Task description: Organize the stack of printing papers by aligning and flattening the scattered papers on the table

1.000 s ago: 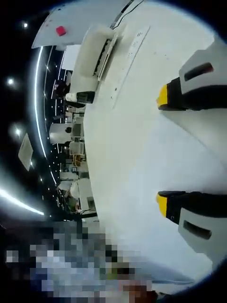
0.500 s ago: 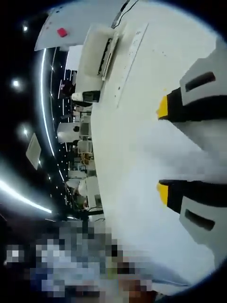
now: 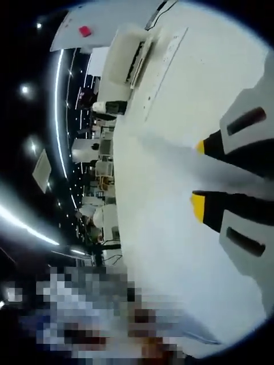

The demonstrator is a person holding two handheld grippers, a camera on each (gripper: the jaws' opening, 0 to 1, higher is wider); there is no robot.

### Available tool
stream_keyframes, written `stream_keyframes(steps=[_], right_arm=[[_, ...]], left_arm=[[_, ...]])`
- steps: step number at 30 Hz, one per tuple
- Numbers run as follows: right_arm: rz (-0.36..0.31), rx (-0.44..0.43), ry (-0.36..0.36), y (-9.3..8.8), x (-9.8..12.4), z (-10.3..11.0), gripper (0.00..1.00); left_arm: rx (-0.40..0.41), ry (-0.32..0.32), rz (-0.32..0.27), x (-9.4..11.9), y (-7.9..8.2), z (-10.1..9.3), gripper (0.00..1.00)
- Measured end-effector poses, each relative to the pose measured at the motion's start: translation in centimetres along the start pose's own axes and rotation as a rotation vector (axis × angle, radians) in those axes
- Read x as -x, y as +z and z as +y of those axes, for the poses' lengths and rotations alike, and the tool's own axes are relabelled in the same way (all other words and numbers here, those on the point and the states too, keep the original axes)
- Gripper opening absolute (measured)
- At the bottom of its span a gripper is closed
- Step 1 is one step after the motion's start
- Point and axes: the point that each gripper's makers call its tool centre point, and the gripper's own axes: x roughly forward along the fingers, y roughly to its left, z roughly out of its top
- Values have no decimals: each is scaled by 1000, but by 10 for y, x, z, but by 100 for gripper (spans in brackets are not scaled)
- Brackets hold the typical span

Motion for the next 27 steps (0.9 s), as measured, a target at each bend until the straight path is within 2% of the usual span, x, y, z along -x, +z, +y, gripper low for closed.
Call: stream_keyframes(steps=[4,8,10,12,14,17,20,21,23,27], right_arm=[[-2,34,-6,0,1,2,2],[-4,27,-18,0,6,4,0],[-67,22,48,12,10,16,0],[-120,-38,55,23,21,19,0],[-142,-25,48,29,35,23,0],[-188,-62,50,40,50,28,0],[-242,-58,26,59,76,36,0],[-247,-55,23,61,79,36,0],[-289,-30,7,78,98,44,0],[-329,-30,-21,100,122,54,0]], left_arm=[[2,0,1,0,0,0,6],[1,2,2,-1,-1,0,6],[1,1,4,-1,-1,-1,6],[3,0,3,-1,-1,-1,6],[4,0,1,-1,-1,-1,6],[3,1,1,-1,-1,-1,6],[1,2,3,-1,-2,-2,6],[1,2,3,-1,-2,-2,6],[2,3,2,-1,-2,-2,6],[1,6,3,-1,-2,-2,6]])
